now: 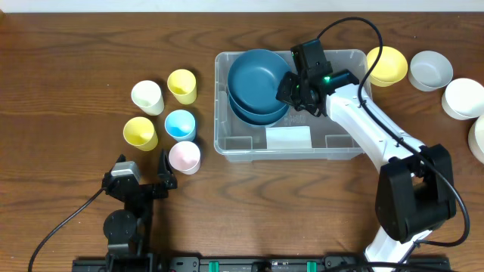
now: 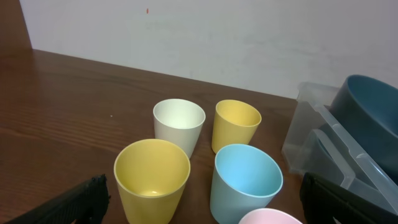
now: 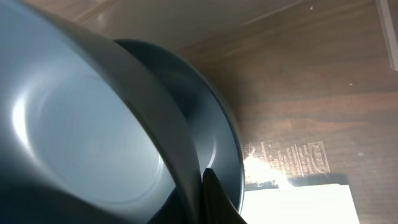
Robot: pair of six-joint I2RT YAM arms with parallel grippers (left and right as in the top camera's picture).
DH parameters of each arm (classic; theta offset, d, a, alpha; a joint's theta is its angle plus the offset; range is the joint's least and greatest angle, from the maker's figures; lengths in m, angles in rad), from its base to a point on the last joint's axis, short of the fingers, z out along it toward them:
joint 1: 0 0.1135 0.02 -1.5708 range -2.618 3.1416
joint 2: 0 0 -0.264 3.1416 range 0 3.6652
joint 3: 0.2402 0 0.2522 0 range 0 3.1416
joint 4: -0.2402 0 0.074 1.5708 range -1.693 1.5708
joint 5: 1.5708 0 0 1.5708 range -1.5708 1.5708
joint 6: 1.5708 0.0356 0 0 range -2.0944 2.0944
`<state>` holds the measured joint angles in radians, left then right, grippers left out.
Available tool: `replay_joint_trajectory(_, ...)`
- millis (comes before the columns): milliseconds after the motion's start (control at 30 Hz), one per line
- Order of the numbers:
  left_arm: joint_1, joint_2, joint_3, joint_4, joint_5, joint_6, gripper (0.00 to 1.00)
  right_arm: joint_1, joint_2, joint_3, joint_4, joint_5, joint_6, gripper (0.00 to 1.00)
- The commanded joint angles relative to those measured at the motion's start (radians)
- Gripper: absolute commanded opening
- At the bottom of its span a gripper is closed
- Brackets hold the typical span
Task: Pack container
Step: 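Carry the second blue bowl and stack it into the first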
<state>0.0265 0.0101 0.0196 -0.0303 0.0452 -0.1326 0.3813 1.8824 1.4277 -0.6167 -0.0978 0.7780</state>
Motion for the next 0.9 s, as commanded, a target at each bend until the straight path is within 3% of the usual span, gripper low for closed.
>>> replay_joint_trajectory(0,0.007,-0.006,-0.016,-0.04,-0.02,0.008,0.98,0.006,0.001,0.003,0.0,0.0,0.01,0.1)
replay_joint_trajectory(233,0.007,-0.006,-0.016,-0.04,-0.02,0.008,0.98,0.006,0.001,0.003,-0.001,0.0,0.01,0.45)
replay_joint_trajectory(533,0.007,-0.006,-0.016,-0.04,-0.02,0.008,0.98,0.003,-0.06,0.094,-0.038,0.003,-0.091,0.55)
replay_joint_trajectory(700,0.007,-0.006,-0.016,-0.04,-0.02,0.008,0.98,-0.051,-0.16,0.278,-0.209,0.115,-0.155,0.95)
replay_joint_trajectory(733,0.007,-0.006,-0.016,-0.04,-0.02,0.008,0.98,-0.074,-0.182,0.317,-0.254,0.159,-0.155,0.99)
replay_joint_trajectory(867,0.007,-0.006,-0.016,-0.04,-0.02,0.008,0.98,-0.201,-0.262,0.403,-0.397,0.31,-0.148,0.99)
